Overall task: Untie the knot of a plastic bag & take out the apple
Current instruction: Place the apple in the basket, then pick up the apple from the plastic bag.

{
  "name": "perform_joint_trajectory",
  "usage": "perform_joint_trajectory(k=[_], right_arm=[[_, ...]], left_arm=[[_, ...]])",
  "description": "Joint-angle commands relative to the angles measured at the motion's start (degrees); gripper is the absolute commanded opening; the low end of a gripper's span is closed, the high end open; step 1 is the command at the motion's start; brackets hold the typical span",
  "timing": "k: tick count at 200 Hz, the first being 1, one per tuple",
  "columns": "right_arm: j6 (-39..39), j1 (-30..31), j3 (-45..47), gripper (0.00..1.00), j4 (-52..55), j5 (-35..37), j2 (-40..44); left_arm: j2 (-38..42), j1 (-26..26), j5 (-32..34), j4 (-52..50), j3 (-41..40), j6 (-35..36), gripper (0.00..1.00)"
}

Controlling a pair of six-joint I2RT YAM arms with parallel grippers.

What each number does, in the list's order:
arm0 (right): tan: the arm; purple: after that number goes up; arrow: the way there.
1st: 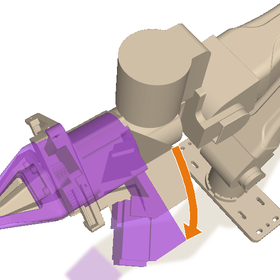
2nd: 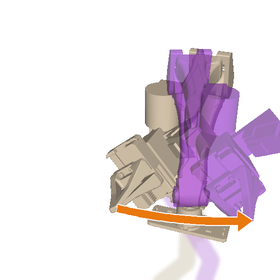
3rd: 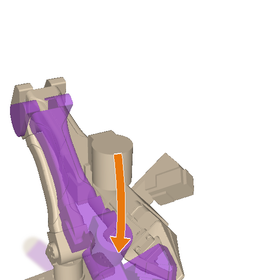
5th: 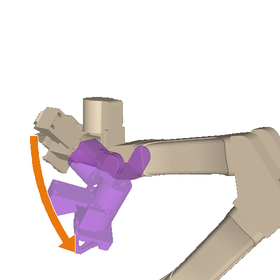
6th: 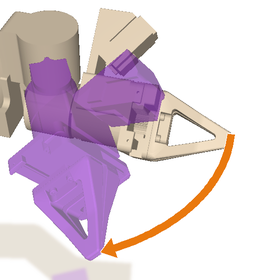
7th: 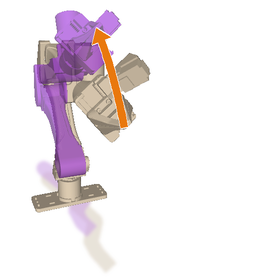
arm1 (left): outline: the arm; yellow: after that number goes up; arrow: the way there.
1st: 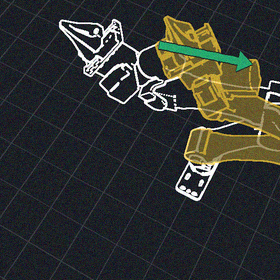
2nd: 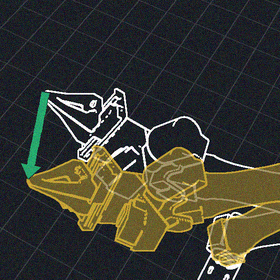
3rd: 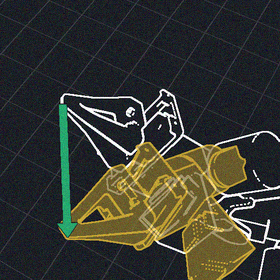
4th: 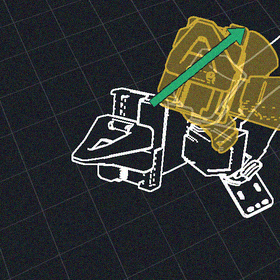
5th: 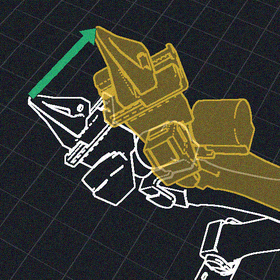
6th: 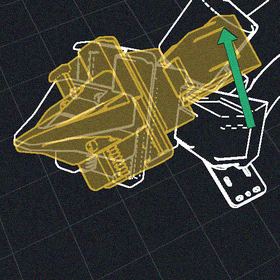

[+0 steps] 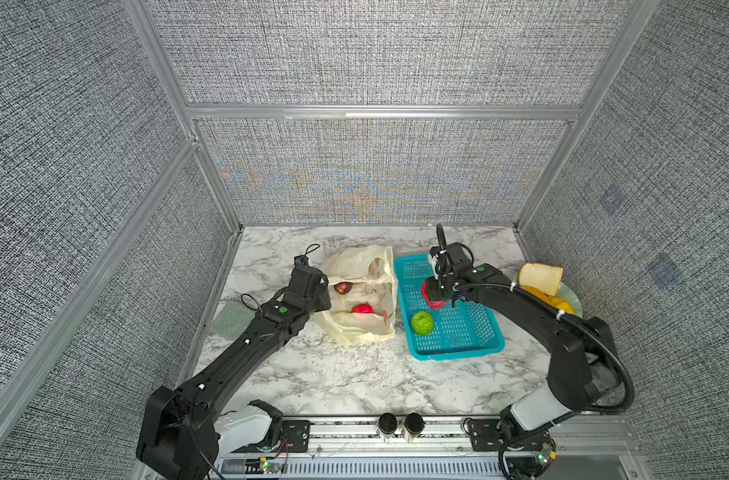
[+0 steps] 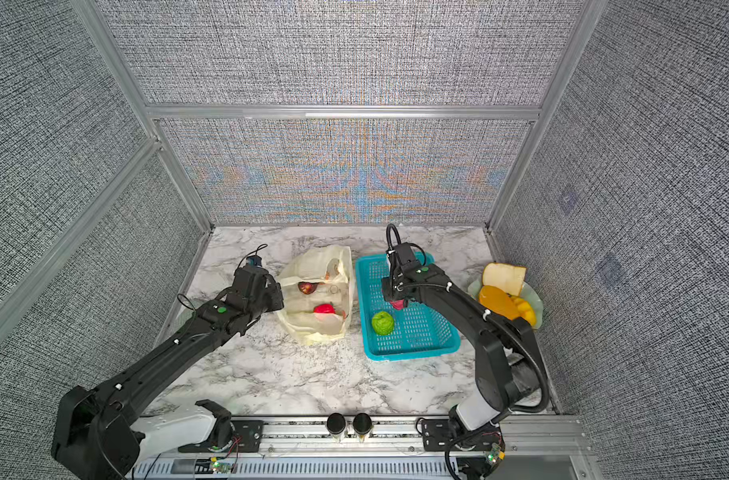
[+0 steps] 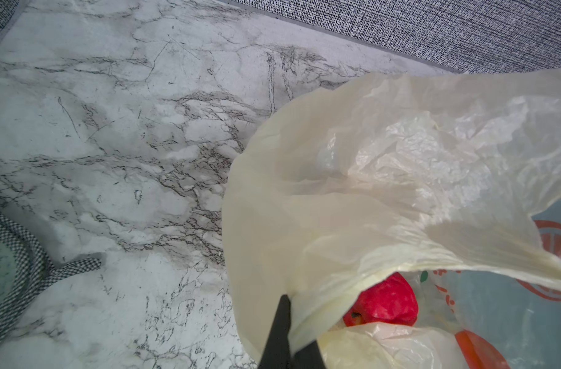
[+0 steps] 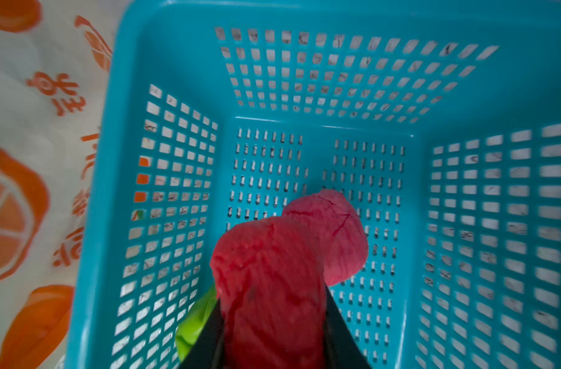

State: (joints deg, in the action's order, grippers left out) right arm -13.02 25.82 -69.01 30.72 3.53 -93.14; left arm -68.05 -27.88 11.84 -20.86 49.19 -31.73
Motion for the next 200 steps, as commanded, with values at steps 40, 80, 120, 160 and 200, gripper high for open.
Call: perform_joint_trajectory(k=[40, 80, 120, 160, 200], right_arm=[[-2.1, -0.2, -1.6, 0.61, -4.2, -2.7, -6.6], [-1.4, 0.0, -1.0, 0.70, -7.6, -10.5, 2.1], [2.5, 3.8, 2.4, 0.55, -11.7, -27.5, 12.5], [3.4, 11.5, 3.0, 0.51, -10.0, -28.8, 15.7], [2.9, 17.0, -3.0, 0.51, -10.9, -20.0, 5.4]], left_arm=[[0.6, 0.1, -0.4, -0.7, -0.2, 0.2, 0.00], [1.0, 0.1, -0.3, -1.0, -0.4, 0.5, 0.00], [1.0, 0.1, -0.2, -0.3, -0.2, 0.8, 0.00], [-0.1, 0.1, -0.5, 0.1, 0.5, 1.1, 0.00], [-1.0, 0.1, -1.9, 0.2, 0.6, 0.4, 0.00]])
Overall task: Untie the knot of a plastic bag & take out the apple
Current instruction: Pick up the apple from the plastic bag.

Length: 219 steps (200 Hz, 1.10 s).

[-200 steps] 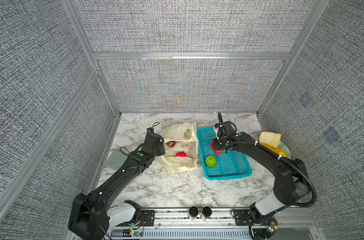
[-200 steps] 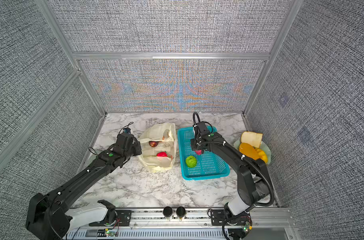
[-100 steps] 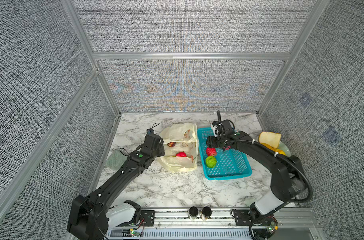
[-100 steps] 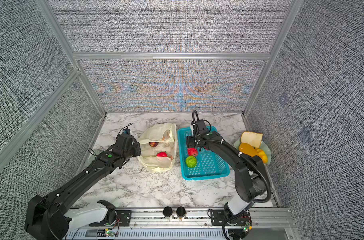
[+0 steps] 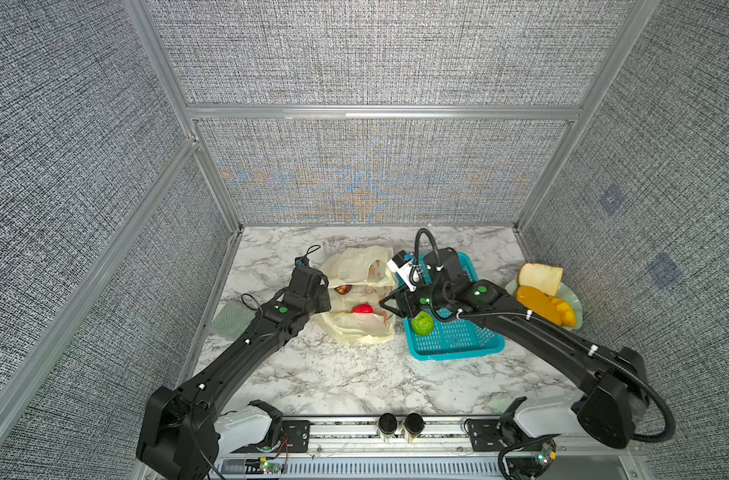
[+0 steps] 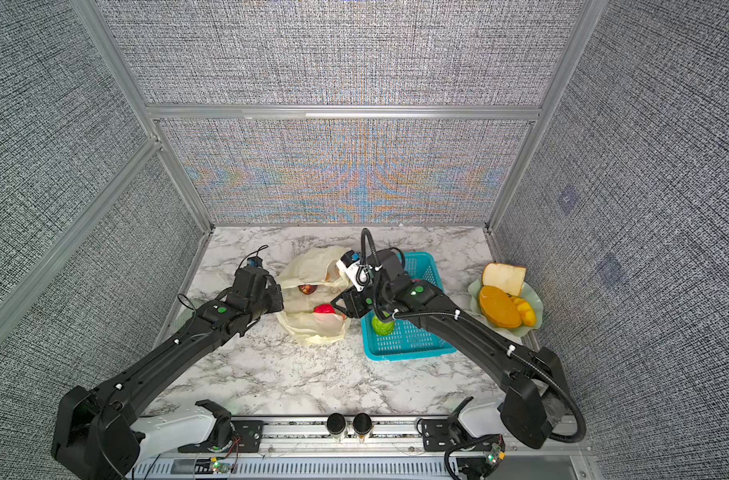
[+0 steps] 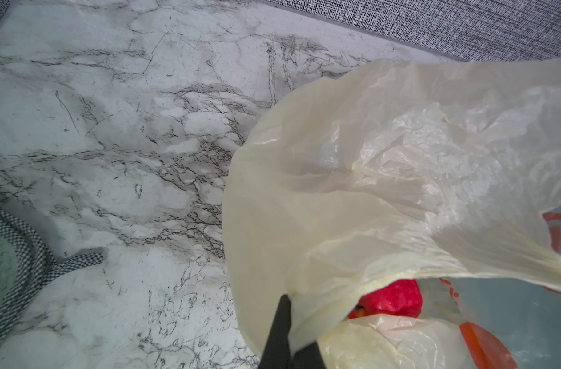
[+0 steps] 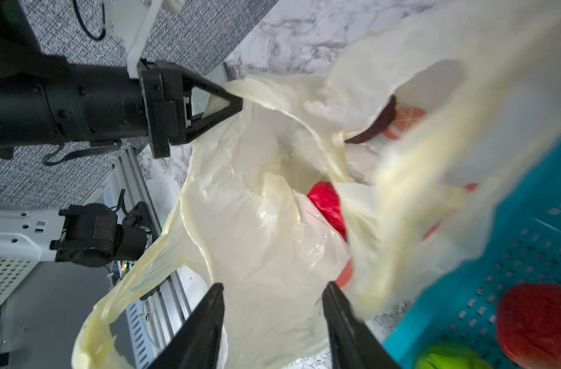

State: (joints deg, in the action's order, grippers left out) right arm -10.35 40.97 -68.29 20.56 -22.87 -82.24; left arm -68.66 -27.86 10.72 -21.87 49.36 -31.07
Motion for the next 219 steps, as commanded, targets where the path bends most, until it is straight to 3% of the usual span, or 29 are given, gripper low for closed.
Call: perform_joint_trajectory(k=[1, 44, 82, 98, 145, 157, 191, 219], right_arm=[[0.2, 1.9, -4.0, 0.51, -0.8, 6.6, -5.9], [1.5, 3.3, -15.0, 0.51, 1.9, 10.6, -20.8], [4.7, 4.9, -17.9, 0.53, 3.4, 13.5, -27.0], [4.6, 4.9, -19.4, 0.64, 2.5, 15.5, -29.4], [3.6, 5.0, -30.6, 0.76, 2.1, 19.1, -38.5], [3.1, 5.0, -33.4, 0.85, 2.1, 19.3, -40.8], [0.7, 5.1, -38.0, 0.98, 0.6, 21.6, -45.6], [-1.7, 5.1, -41.0, 0.99, -1.5, 23.2, -49.2]], left_arm=[[-0.4, 0.1, -0.9, 1.2, 0.4, -0.3, 0.00], [0.4, 0.1, -0.5, -0.3, 0.5, -1.6, 0.00], [2.8, 0.1, -0.1, 0.9, -1.4, -1.4, 0.00], [3.7, 0.1, -0.6, 2.3, -2.5, -0.7, 0.00], [3.1, 0.1, -3.0, 3.3, -3.8, -1.4, 0.00], [2.5, 0.1, -4.1, 3.9, -3.9, -1.5, 0.00], [0.7, 0.0, -6.0, 4.3, -3.3, -2.3, 0.00], [-0.7, 0.1, -7.1, 4.3, -2.3, -2.3, 0.00]])
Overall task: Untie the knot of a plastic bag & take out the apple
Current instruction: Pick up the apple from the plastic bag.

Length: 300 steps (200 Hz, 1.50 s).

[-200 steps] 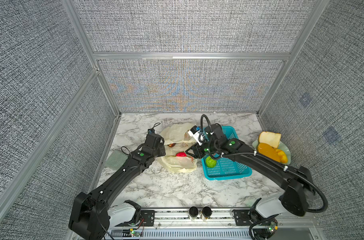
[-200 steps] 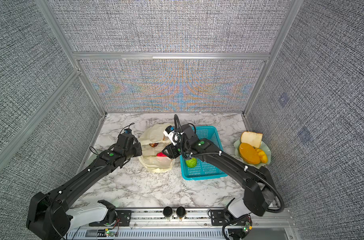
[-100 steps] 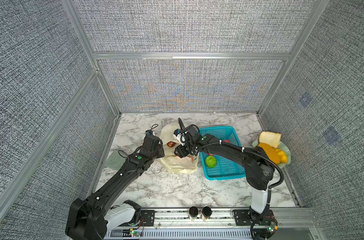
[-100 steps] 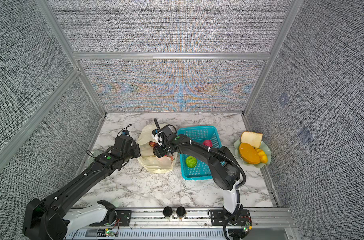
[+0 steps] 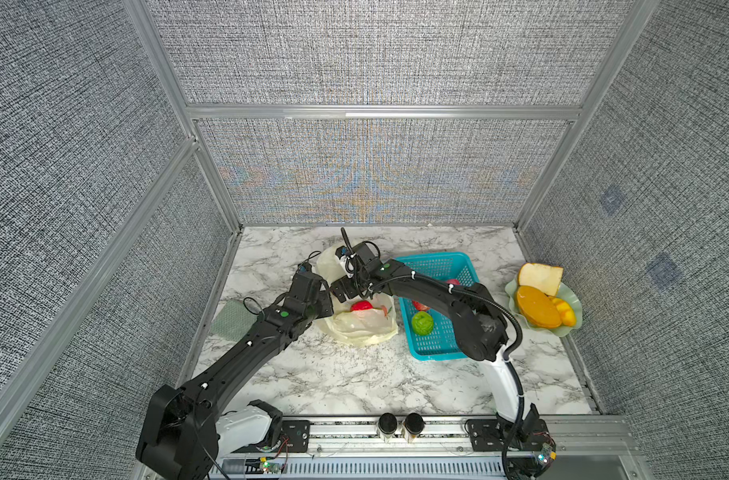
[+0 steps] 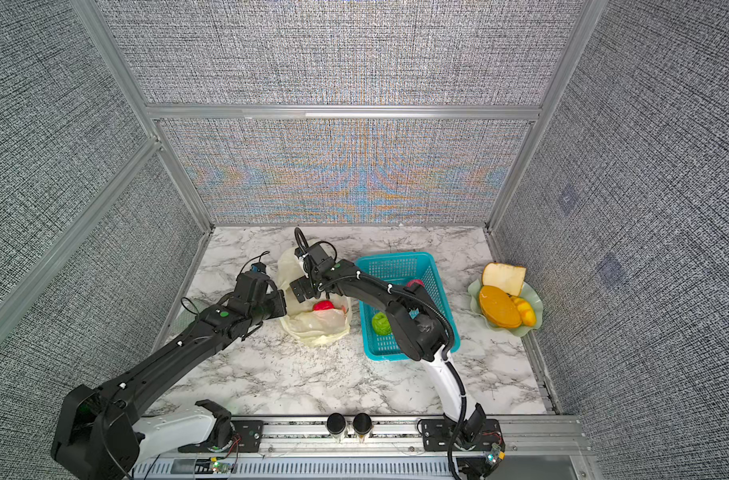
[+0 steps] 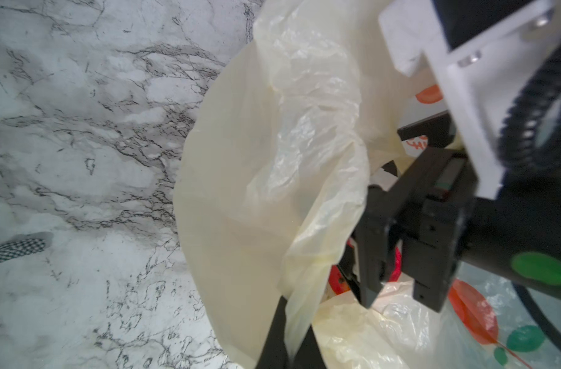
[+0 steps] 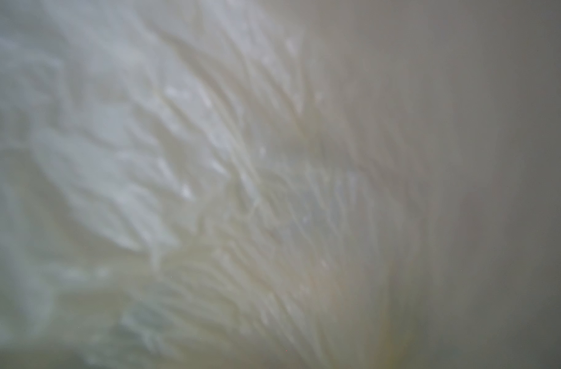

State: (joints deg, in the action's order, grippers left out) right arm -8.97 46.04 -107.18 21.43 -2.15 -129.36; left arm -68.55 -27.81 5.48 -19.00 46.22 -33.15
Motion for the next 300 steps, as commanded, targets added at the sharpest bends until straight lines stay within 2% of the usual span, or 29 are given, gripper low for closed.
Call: perform_joint_trajectory(k=[1, 68, 88, 100, 116, 126, 147, 188, 206, 225, 243, 272, 289, 300], right_arm=[[-3.1, 0.0, -2.2, 0.99, -2.4, 2.6, -2.3], [-10.5, 0.2, -10.9, 0.99, -5.5, 5.2, -12.0], [-10.8, 0.4, -13.6, 0.93, -4.9, 6.6, -14.4], [-10.7, 0.3, -14.4, 0.81, -4.2, 6.7, -15.0], [-10.5, 0.1, -13.2, 0.60, -4.1, 6.0, -14.3], [-10.7, -0.1, -10.9, 0.42, -5.2, 5.6, -13.0], [-11.2, -0.7, -4.9, 0.13, -8.4, 3.5, -9.2], [-8.6, -2.6, 8.4, 0.14, -15.5, -7.3, 4.7], [-8.9, -4.5, 14.9, 0.14, -19.9, -15.6, 11.9], [-8.7, -6.7, 17.2, 0.15, -18.0, -24.5, 17.0], [-6.2, -7.9, 17.9, 0.16, -12.2, -31.6, 20.5], [3.3, -8.7, 18.3, 0.21, 3.6, -41.4, 24.9], [9.8, -8.9, 18.3, 0.21, 14.8, -42.2, 26.3], [13.2, -8.9, 17.9, 0.21, 21.6, -39.8, 26.9]], left_arm=[[-0.9, 0.0, -1.9, 1.4, 0.8, -0.2, 0.00], [-4.6, 0.0, -2.1, -4.2, 5.4, -0.6, 0.00], [-4.8, 0.0, -1.7, -5.4, 6.0, 0.0, 0.00], [-4.4, 0.0, -1.2, -5.5, 5.9, 0.0, 0.00], [-3.7, 0.0, 0.1, -5.7, 5.5, 0.1, 0.00], [-3.2, 0.0, 0.8, -5.6, 5.2, 0.1, 0.00], [-2.2, 0.0, 2.2, -4.8, 4.0, 0.1, 0.00], [-0.3, 0.0, 4.6, -0.7, 0.9, 1.5, 0.00], [-0.3, 0.0, 5.2, -0.2, 0.7, 1.9, 0.00], [-1.4, 0.0, 5.3, -0.1, 1.1, 2.0, 0.00], [-2.1, 0.0, 5.1, 0.7, 1.6, 1.9, 0.00], [-3.2, 0.0, 5.2, 1.4, 3.1, 2.3, 0.00], [-3.8, 0.0, 5.2, 1.8, 3.8, 2.8, 0.00], [-4.2, 0.0, 5.2, 1.7, 4.3, 3.0, 0.00]])
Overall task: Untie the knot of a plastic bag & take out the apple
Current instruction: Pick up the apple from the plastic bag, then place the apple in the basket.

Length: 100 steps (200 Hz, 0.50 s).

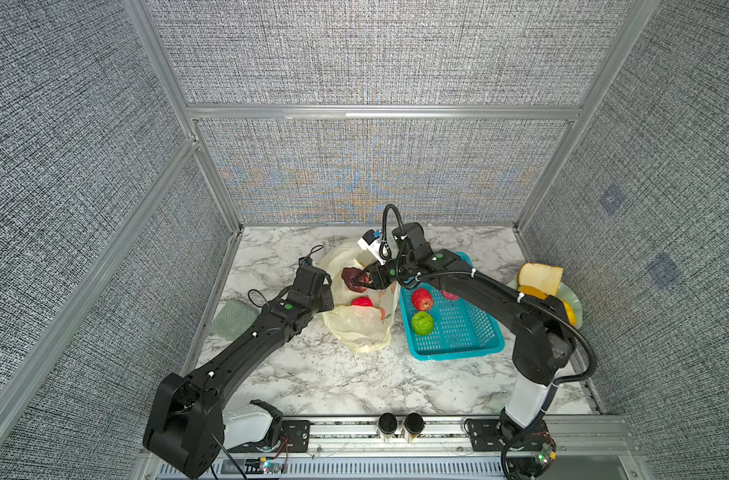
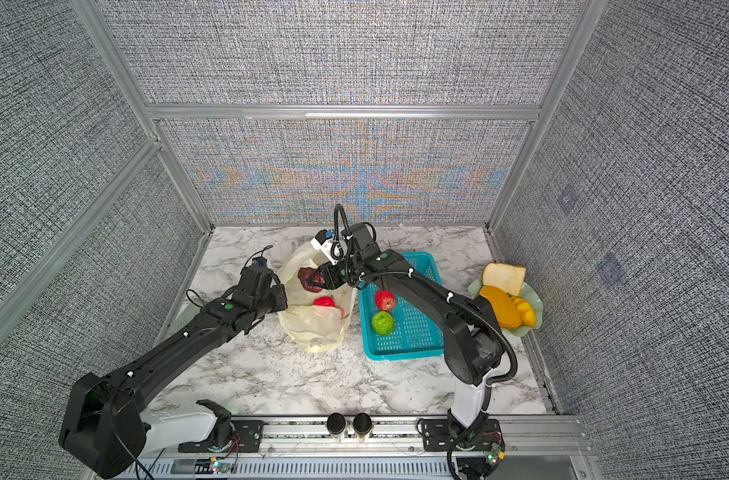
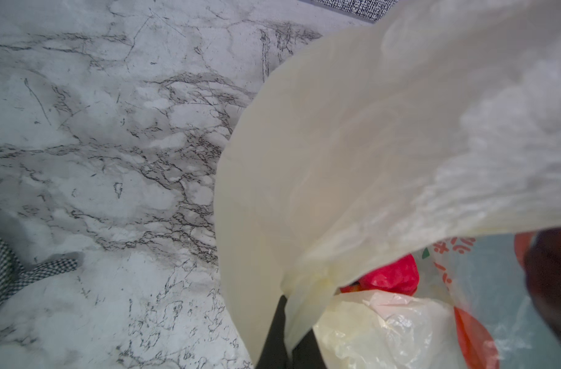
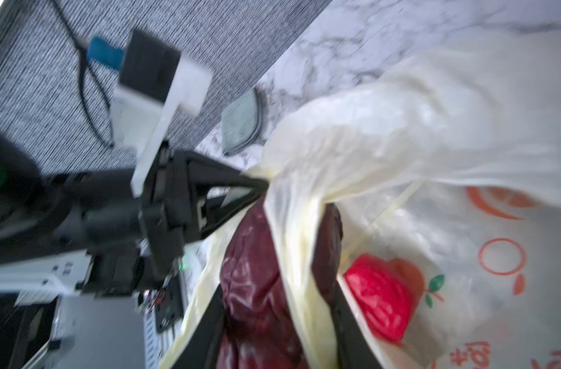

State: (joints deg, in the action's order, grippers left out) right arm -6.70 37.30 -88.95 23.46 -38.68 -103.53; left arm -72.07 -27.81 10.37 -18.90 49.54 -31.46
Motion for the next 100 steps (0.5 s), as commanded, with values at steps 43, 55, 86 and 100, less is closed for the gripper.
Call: perform_joint_trajectory(k=[43, 55, 86, 100], right_arm=[[16.0, -0.5, 2.0, 0.22, 29.3, 2.9, 6.1], [16.1, -0.6, 2.7, 0.22, 29.6, 1.9, 7.9], [17.2, -1.0, 4.0, 0.22, 32.1, 9.8, 11.3], [19.6, -1.2, 3.6, 0.21, 36.2, 21.1, 11.9]], left_arm=[[-1.6, 0.0, 0.0, 1.6, 1.6, 1.4, 0.00], [-1.8, 0.0, 0.0, 1.6, 1.5, 1.4, 0.00], [-3.2, 0.0, -0.6, 2.1, 1.3, 1.2, 0.00], [-4.0, 0.0, -1.4, 1.5, 2.1, 1.0, 0.00]])
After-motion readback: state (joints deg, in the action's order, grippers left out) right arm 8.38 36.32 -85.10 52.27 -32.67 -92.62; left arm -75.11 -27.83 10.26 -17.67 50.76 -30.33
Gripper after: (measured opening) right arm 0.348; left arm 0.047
